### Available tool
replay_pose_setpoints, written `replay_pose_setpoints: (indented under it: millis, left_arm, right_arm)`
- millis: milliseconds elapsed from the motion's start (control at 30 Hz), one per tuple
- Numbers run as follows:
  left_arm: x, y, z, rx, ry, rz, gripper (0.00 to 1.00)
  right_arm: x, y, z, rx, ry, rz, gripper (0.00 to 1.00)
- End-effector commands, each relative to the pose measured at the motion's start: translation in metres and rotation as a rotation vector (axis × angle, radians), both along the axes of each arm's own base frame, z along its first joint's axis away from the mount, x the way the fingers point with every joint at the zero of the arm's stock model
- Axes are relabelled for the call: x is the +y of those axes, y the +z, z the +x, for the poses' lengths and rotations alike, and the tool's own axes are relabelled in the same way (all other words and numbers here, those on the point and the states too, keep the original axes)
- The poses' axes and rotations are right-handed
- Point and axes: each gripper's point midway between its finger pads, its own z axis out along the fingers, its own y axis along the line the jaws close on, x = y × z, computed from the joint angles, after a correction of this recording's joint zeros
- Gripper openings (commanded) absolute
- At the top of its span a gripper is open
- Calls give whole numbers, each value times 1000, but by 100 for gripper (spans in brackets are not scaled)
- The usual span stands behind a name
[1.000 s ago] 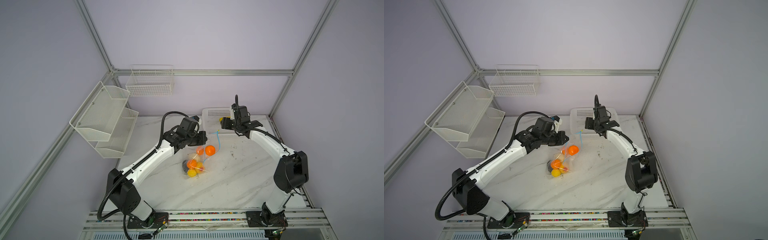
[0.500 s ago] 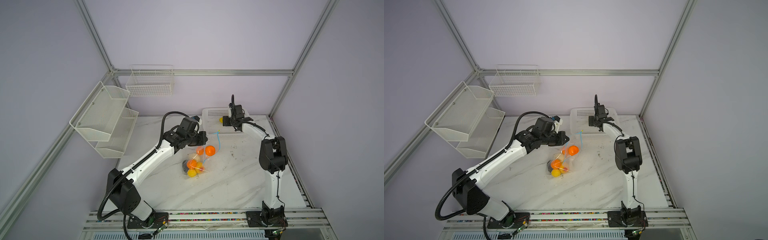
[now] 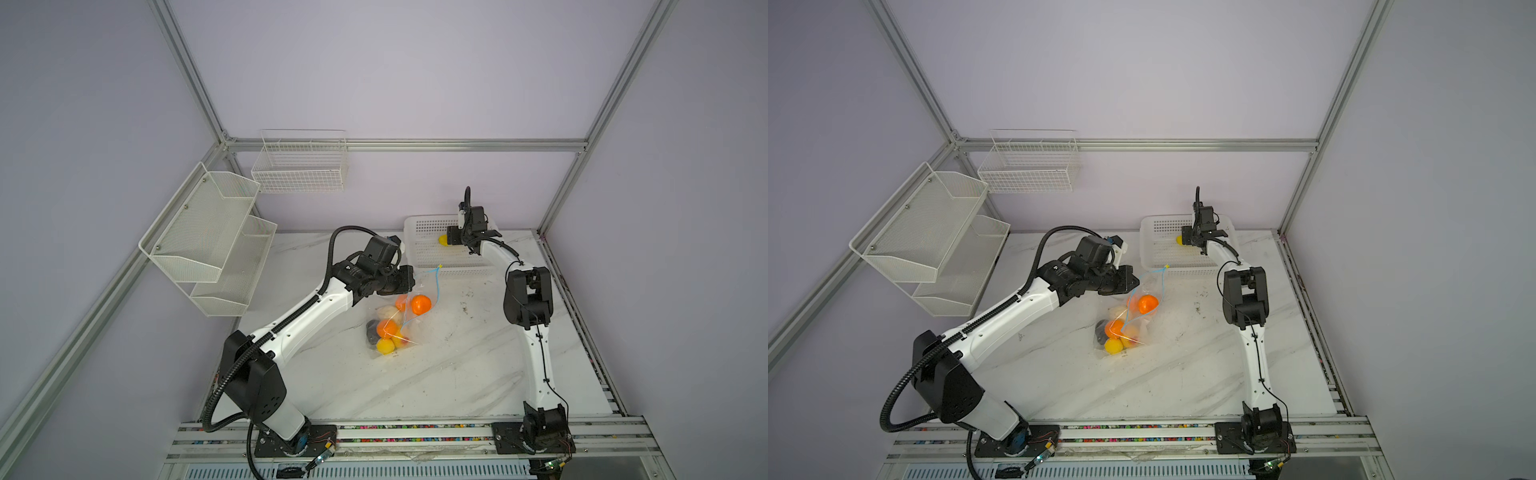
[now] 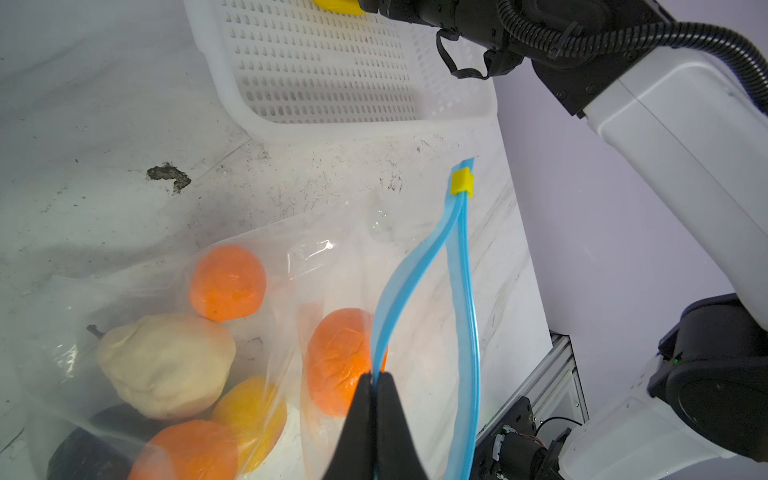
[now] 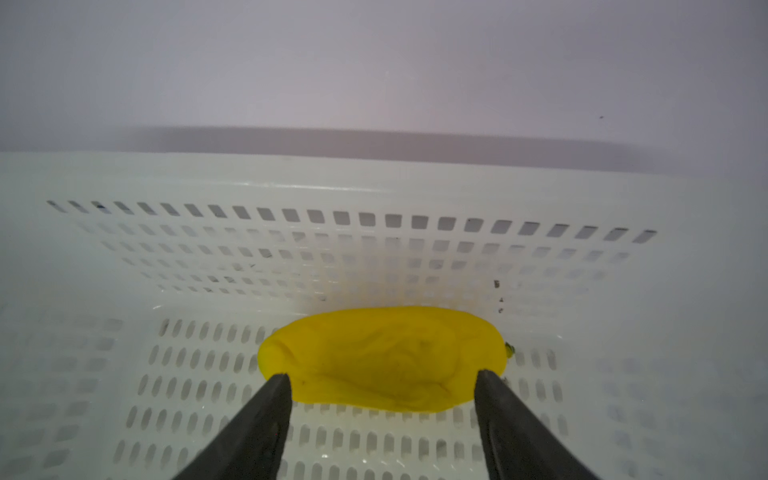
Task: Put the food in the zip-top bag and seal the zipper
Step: 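Lower the right gripper and grasp the yellow mango in the basket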
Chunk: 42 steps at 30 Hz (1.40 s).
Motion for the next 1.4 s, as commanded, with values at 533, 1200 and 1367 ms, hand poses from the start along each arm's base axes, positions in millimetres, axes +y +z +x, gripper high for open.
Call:
replay_pose_setpoints:
  millis: [533,1200,1367]
  left_arm:
    - [-5,30,14,-58,4,-30,0]
    - [-6,26,12,-49,-5,-34,0]
    - [-6,25,11,-49,-8,-35,0]
  right_arm:
    - [2,-29,29,-11,68,129,82]
    - [7,-21,-17,103,82,220,79]
    - [16,-6,-29,99,118,266,78]
